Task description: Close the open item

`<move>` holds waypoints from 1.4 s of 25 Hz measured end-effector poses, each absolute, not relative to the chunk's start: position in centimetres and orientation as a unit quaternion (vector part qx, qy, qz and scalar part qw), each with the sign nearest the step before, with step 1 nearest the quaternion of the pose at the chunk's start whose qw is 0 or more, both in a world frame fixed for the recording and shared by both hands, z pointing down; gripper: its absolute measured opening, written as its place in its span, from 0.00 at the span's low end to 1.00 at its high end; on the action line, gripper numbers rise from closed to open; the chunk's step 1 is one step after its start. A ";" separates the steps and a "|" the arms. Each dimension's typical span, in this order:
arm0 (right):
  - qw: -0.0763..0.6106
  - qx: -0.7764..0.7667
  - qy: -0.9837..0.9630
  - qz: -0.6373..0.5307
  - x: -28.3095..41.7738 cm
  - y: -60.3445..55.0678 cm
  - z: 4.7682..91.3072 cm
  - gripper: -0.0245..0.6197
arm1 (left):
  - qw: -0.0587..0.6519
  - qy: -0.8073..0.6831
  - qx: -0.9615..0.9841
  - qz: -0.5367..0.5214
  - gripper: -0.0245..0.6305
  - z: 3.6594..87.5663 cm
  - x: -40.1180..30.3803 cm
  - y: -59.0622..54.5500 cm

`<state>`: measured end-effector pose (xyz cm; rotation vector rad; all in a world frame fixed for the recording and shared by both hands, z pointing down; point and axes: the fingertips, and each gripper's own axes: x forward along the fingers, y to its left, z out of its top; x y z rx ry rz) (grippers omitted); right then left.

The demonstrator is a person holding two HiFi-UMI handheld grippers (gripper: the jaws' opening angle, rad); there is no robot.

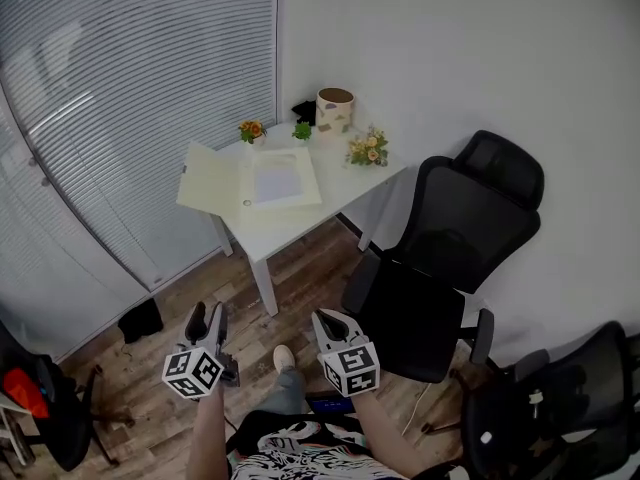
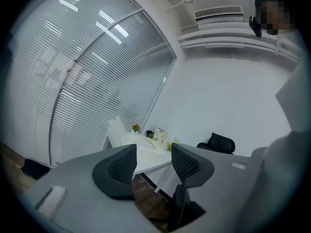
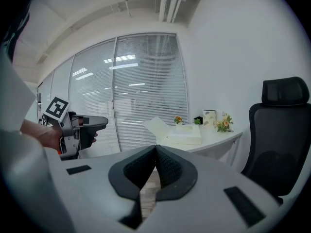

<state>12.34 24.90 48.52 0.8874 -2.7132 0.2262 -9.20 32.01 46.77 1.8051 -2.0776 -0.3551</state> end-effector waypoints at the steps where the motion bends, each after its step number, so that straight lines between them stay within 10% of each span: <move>1: 0.140 0.308 -0.938 0.081 12.0 24.1 48.9 0.04 | 0.184 -0.736 0.640 -0.124 0.37 47.1 -9.6 31.1; 35: 0.214 0.334 -0.913 0.090 2.1 -12.0 53.9 0.04 | 0.291 -0.800 0.500 -0.159 0.39 57.9 -32.9 4.6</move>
